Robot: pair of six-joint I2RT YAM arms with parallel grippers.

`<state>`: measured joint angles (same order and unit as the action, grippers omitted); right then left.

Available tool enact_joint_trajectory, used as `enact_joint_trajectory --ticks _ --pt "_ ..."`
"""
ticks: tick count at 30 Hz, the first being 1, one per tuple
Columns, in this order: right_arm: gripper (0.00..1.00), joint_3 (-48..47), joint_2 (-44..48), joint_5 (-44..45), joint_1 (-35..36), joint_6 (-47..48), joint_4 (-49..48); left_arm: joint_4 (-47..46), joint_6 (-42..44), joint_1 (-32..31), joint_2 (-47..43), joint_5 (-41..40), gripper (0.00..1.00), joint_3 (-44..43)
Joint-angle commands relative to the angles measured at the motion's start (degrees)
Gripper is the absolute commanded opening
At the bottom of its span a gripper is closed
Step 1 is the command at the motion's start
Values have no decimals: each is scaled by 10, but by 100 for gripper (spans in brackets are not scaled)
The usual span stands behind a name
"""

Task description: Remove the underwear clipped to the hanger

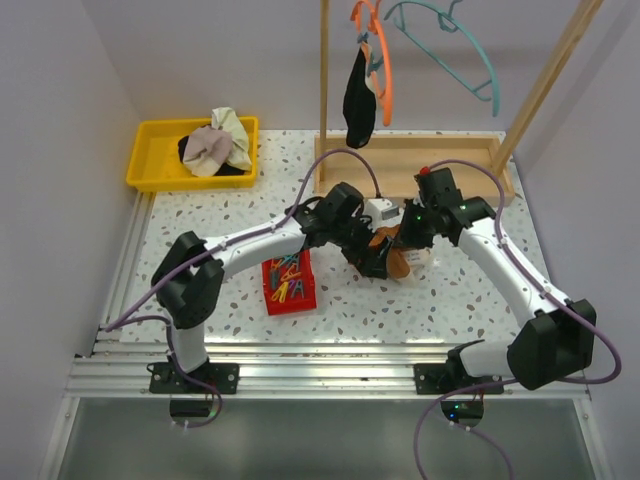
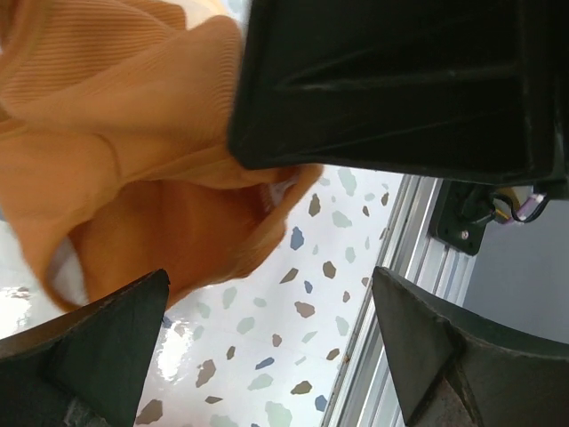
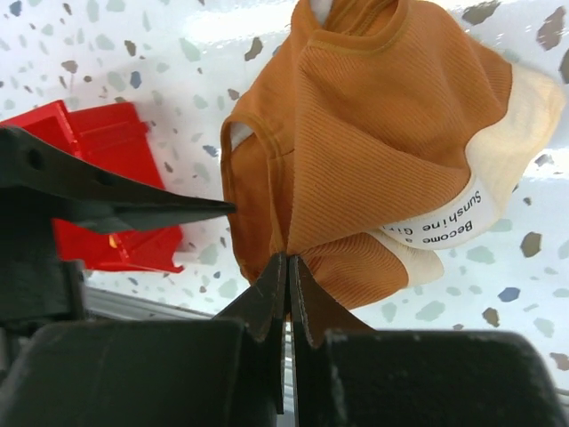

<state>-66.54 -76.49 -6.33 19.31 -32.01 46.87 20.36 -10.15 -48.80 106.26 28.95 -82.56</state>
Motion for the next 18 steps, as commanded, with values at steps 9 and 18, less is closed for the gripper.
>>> enact_joint_trajectory --ticks 9,18 --pt "0 -46 27 -191 -20 -76 -24 -84 40 -17 -63 -55 79 57" --pt "0 -46 61 -199 -40 -99 -6 -67 30 -17 -87 -75 0 54"
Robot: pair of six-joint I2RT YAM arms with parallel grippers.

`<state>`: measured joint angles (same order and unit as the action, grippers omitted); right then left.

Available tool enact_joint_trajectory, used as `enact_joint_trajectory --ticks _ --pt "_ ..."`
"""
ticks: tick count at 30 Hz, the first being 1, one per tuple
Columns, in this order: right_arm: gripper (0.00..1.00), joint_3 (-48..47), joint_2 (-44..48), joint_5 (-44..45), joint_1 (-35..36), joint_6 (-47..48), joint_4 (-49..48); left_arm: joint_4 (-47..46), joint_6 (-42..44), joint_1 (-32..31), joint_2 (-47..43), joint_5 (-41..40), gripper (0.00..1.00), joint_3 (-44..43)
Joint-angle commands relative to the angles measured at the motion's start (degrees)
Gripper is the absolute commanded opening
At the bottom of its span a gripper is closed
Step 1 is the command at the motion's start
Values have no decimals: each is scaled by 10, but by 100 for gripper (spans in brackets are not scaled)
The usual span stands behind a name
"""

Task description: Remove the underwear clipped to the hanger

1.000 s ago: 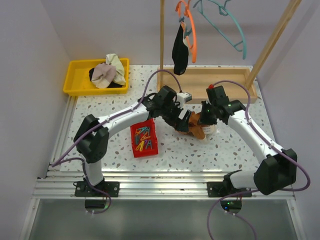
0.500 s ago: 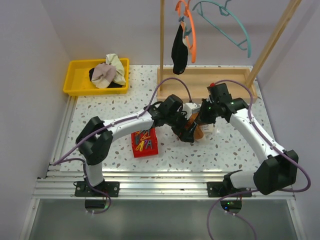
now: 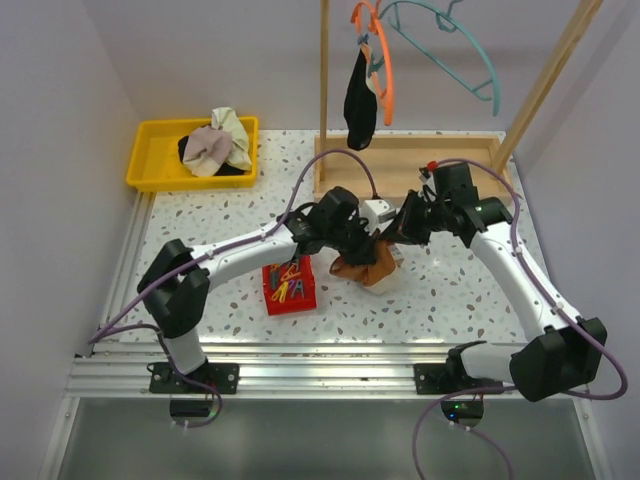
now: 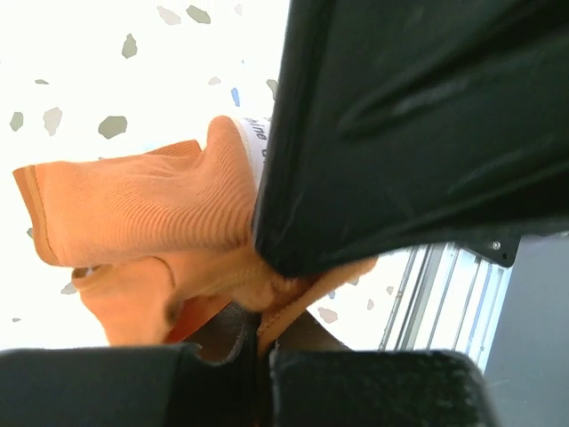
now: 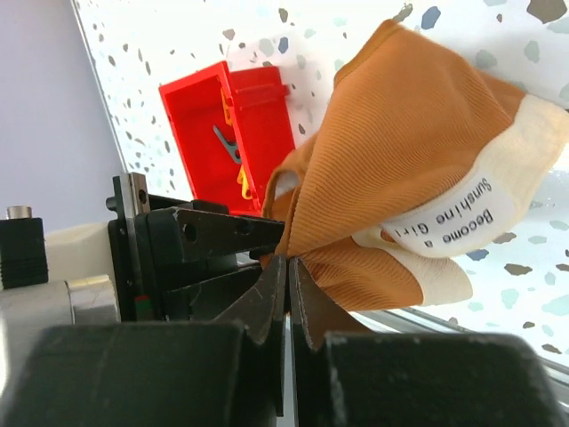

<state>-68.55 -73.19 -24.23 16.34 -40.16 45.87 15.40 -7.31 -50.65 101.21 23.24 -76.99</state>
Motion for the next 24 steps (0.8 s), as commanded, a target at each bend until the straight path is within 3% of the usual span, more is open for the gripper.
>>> enact_joint_trajectory --ticks 1,2,3,5,6,10,16,21,24 --pt "1 -25 31 -6 -13 -19 5 -10 2 1 -42 -24 0 -2" --pt "10 -26 36 3 -19 -20 9 -7 1 2 -49 -29 0 0" --pt "39 -32 41 14 -23 -21 20 -4 1 2 -62 -44 0 0" --pt "59 -39 49 50 -27 -21 35 7 0 4 -76 -54 0 -2" --pt "75 -47 58 63 -31 -22 40 10 -1 5 -90 -62 0 -4" --pt "98 -70 78 131 -50 -19 77 44 -10 25 -115 -87 0 -32" --pt "98 -83 93 148 -56 13 110 103 -38 143 -151 -116 0 -83" --pt "98 -58 116 139 -56 48 114 137 -16 202 -171 -257 0 -148" --pt "98 -37 125 110 -56 73 117 139 -19 283 -152 -277 0 -196"
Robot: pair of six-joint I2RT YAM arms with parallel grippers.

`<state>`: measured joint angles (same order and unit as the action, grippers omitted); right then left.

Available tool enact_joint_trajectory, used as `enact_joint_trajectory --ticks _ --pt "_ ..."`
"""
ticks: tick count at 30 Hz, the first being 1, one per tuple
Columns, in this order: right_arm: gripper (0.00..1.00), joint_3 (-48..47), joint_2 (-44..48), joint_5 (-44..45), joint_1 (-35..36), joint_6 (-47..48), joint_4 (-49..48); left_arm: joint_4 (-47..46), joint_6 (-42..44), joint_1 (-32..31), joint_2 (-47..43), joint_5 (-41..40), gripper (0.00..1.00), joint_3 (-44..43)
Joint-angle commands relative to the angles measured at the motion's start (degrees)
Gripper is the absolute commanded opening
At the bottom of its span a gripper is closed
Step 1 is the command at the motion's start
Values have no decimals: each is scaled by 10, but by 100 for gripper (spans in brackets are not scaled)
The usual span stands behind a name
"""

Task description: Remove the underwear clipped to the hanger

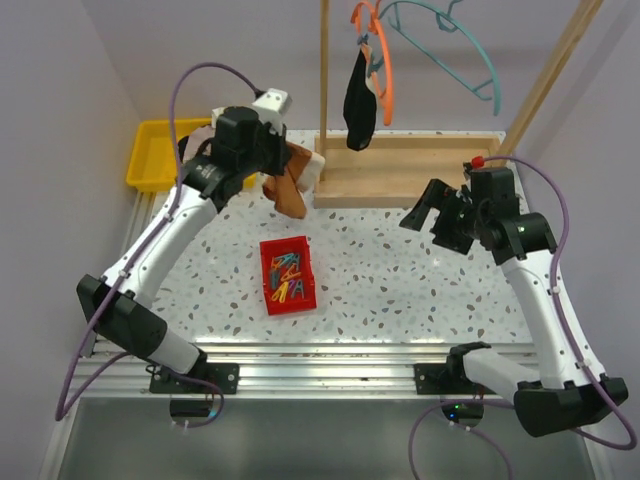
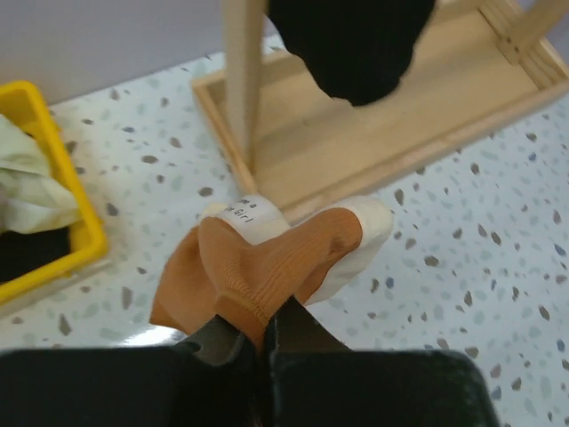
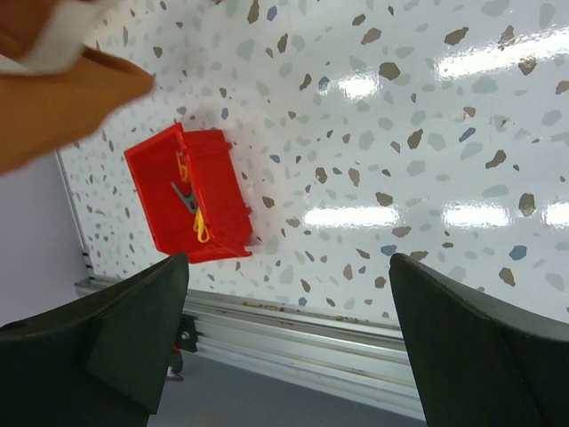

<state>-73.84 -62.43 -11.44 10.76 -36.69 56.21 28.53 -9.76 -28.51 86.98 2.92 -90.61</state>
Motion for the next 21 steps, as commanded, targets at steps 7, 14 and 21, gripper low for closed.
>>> enact_joint_trajectory --ticks 7,14,21 --pt "98 51 58 -28 0 70 30 -10 -81 271 130 -88 0 -264" --pt "98 62 80 -20 0 82 86 -204 -125 329 235 -113 0 -271" --pt "98 58 83 -19 0 76 99 -314 -210 356 351 -86 3 -247"
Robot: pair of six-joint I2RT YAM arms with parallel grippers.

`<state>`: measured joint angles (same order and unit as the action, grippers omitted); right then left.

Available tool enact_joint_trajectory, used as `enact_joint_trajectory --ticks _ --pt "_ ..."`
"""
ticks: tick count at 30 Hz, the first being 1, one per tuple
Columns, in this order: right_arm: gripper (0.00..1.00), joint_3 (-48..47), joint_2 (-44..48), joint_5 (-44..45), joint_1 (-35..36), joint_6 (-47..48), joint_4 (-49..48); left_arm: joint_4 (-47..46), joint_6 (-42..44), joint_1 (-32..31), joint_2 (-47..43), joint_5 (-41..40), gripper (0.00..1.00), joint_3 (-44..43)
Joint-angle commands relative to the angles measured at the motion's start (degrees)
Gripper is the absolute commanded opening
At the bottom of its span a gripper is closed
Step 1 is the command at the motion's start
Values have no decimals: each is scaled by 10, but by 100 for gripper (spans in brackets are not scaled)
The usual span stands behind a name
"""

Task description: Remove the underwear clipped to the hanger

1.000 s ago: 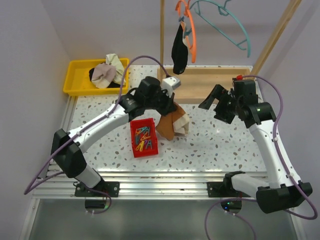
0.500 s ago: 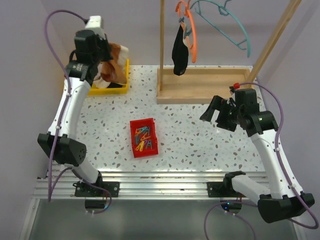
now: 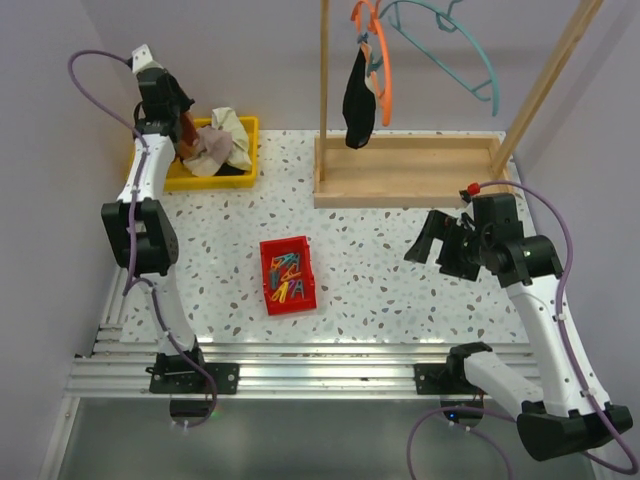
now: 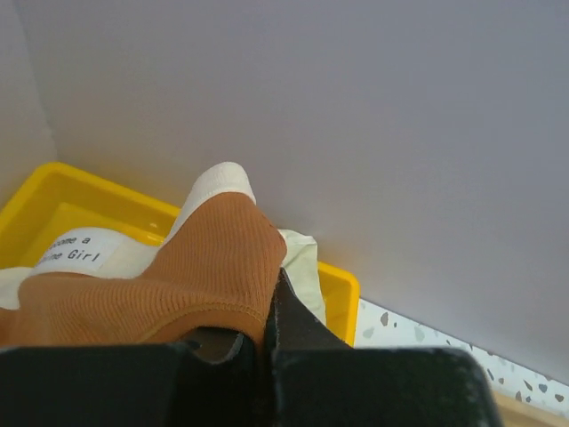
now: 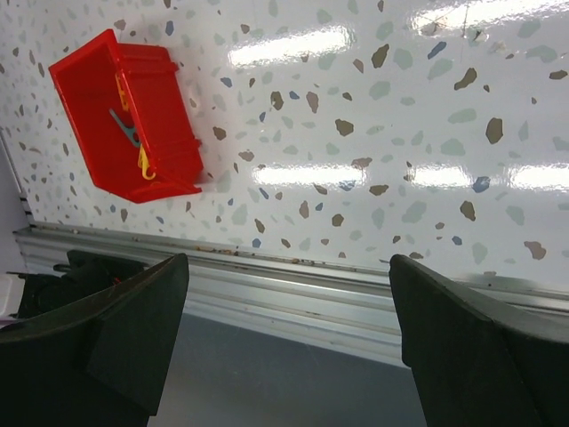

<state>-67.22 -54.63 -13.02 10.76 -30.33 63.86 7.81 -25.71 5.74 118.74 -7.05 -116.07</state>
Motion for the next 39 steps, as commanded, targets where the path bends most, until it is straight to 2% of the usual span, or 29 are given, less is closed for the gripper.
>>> enact_joint_trajectory --ticks 1,4,9,10,11,13,14,16,19,22,27,30,35,37,39 --pt "98 -10 4 -2 0 16 28 -114 -68 18 46 20 3 8" --pt "98 -7 14 11 0 21 41 -130 -95 25 87 37 4 6" --pt "98 11 33 15 0 17 58 -153 -152 39 121 62 11 13" --pt "98 15 36 15 0 16 58 -156 -171 45 125 68 16 9" --pt "98 19 37 14 0 17 57 -162 -178 47 132 94 36 7" --pt "98 21 39 12 0 15 54 -157 -203 52 135 106 66 -1" --pt "98 21 38 11 0 16 52 -157 -213 52 130 113 98 1" --pt "98 20 36 9 0 16 49 -173 -245 58 114 121 100 32" --pt "98 21 36 0 0 17 33 -256 -274 60 56 128 100 110" --pt "98 24 31 -10 0 13 15 -305 -296 62 5 145 100 143" --pt "98 24 32 -25 0 4 -37 -352 -323 57 -88 237 100 196" --pt "98 15 30 -53 0 -1 -72 -389 -337 50 -174 279 100 284" --pt "98 -30 20 -107 0 -8 -151 -378 -325 46 -353 343 100 455" --pt "98 -84 -6 -113 1 18 -164 -337 -298 45 -421 356 100 498" --pt "98 -127 -29 -82 0 54 -160 -273 -274 44 -463 375 100 529"
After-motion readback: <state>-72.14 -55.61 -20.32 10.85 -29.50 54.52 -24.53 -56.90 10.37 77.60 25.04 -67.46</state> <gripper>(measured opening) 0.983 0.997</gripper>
